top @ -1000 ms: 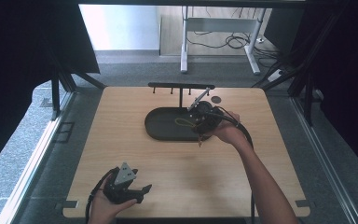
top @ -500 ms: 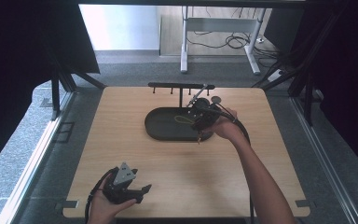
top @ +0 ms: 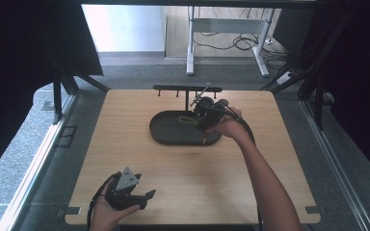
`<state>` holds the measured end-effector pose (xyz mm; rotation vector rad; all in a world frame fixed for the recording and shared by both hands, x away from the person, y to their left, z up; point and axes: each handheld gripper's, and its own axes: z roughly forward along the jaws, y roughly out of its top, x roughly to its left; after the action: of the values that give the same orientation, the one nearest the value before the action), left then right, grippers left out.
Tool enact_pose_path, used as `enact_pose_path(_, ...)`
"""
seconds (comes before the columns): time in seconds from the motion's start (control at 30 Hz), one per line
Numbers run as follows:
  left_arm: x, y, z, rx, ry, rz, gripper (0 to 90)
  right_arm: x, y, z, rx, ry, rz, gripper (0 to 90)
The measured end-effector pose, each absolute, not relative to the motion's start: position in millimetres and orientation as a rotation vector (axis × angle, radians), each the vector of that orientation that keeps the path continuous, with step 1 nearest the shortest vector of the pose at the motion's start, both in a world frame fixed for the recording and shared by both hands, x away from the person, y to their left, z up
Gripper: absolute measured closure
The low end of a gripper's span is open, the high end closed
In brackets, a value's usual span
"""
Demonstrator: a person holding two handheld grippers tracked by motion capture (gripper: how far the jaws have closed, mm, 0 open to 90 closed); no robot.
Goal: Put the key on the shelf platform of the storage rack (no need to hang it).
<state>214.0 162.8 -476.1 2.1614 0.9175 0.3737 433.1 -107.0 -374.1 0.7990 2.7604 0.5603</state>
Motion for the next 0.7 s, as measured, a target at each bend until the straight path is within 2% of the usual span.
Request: enact_pose_path(0.7,214,164,-476,2.154,0.921,0.371,26.8,471,-101,-389,0.822,2.745,0.565,67.2)
